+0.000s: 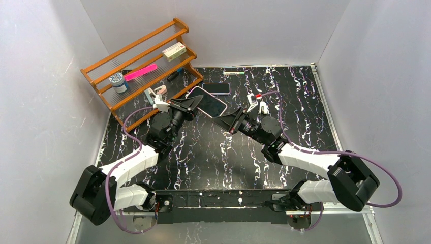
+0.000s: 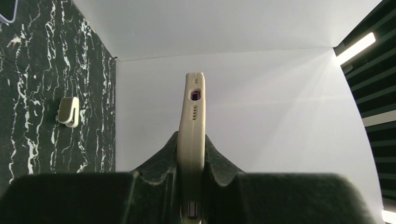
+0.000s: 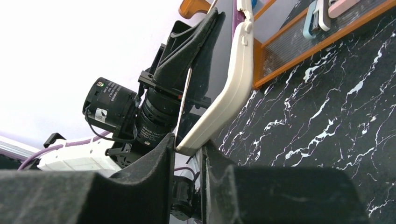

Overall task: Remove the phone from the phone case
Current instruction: Remove the phone case from the phone.

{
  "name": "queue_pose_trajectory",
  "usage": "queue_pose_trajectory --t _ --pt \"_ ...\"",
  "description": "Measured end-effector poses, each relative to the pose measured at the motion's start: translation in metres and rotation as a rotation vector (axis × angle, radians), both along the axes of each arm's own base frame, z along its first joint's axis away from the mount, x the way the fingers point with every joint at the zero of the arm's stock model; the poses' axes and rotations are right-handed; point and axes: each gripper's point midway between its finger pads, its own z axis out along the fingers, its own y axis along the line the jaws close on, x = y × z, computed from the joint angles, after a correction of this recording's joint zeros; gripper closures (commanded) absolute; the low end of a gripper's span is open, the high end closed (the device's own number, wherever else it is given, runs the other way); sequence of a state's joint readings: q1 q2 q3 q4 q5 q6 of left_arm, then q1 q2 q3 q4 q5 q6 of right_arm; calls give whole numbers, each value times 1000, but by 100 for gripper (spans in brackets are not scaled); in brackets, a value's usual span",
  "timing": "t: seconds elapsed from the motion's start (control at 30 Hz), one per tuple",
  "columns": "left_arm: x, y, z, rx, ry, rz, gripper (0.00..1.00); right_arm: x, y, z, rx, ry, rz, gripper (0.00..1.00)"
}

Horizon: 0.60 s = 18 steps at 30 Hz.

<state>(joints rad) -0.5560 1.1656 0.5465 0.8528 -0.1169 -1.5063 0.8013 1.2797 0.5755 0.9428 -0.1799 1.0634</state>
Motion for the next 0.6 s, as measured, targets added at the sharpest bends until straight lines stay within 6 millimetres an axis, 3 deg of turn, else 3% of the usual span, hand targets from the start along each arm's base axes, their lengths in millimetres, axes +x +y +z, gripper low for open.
queue_pose_trajectory --t 0.17,0.6 --pt "-4 1 5 -54 7 -10 100 -5 -2 7 -11 -62 3 98" --pt "-11 3 6 -137 80 -46 100 -15 6 13 -178 -354 86 99"
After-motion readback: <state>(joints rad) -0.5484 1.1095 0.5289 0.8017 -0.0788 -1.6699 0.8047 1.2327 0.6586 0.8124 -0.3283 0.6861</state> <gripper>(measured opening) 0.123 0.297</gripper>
